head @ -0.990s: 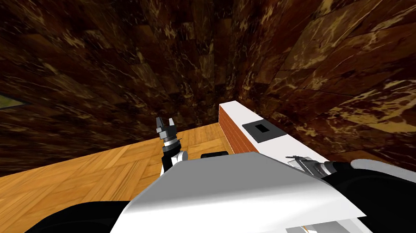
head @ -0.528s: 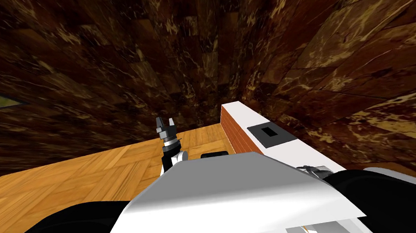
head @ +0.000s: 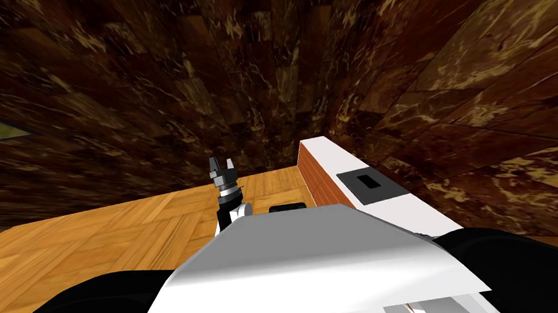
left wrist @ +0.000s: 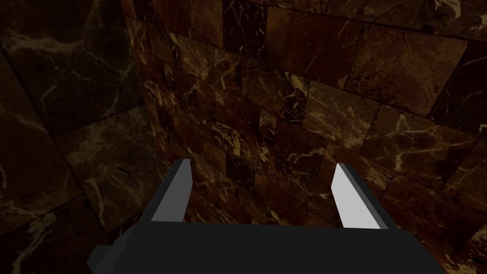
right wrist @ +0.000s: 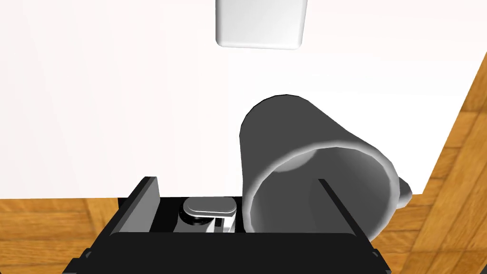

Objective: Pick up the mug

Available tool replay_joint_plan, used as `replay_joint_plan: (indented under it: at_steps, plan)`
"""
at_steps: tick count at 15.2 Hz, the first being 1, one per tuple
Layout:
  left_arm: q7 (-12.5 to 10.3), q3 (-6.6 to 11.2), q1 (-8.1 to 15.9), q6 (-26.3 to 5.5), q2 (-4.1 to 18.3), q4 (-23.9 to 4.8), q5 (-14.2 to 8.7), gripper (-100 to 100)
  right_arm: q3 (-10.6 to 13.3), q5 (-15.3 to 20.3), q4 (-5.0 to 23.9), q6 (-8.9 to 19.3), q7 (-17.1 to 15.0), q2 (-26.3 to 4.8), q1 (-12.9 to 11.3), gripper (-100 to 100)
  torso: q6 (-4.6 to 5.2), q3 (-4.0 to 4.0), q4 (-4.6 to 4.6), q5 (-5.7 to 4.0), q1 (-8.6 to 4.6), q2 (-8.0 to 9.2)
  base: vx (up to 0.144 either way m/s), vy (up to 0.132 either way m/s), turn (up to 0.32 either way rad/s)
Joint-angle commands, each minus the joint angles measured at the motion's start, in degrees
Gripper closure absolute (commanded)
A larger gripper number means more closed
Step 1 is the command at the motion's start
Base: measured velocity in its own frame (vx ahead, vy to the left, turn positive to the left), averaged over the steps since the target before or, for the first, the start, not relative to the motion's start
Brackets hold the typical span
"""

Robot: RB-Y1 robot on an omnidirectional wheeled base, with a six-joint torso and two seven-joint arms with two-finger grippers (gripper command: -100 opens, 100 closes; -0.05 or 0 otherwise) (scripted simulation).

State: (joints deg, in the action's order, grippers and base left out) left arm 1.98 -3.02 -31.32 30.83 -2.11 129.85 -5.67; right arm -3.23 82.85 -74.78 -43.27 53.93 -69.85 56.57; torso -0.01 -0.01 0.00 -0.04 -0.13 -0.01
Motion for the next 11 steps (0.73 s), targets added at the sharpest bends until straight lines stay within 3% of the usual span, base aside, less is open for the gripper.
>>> replay_joint_plan:
  at_steps: [1,2,3,7,10,11]
  plan:
    - [0.0,0.00,0.0,0.0,0.0,0.0,0.0,0,1.6,0.7,0.7,1.5,0.3,1.7,-0.8,-100,0.00,0.00,0.00,0.00,0.00,0.00,-0.015,-0.054,0.068]
    - [0.0,0.00,0.0,0.0,0.0,0.0,0.0,0,0.6,0.3,0.1,0.7,0.1,0.8,-0.1,-100,0.01,0.03,0.01,-0.01,-0.05,0.06,-0.010,-0.031,0.024]
    - [0.0,0.00,0.0,0.0,0.0,0.0,0.0,0,0.7,0.4,0.1,0.9,0.1,0.9,-0.1,100,0.01,0.04,0.02,0.00,-0.02,0.07,-0.003,-0.011,0.002]
    - [0.0,0.00,0.0,0.0,0.0,0.0,0.0,0,0.7,0.3,-0.1,0.8,0.3,0.9,-0.1,100,0.00,-0.07,-0.05,-0.07,0.08,-0.08,-0.002,-0.004,-0.001]
    - [0.0,0.00,0.0,0.0,0.0,0.0,0.0,0,-1.7,-0.7,-0.8,-1.5,-0.2,-2.0,0.8,100,0.05,-0.10,-0.05,-0.02,0.21,-0.15,0.006,0.046,-0.138]
    - [0.0,0.00,0.0,0.0,0.0,0.0,0.0,0,-0.9,-0.3,-0.3,-0.6,0.0,-1.0,0.5,100,0.02,-0.10,-0.04,-0.01,0.28,-0.15,0.001,0.035,-0.030]
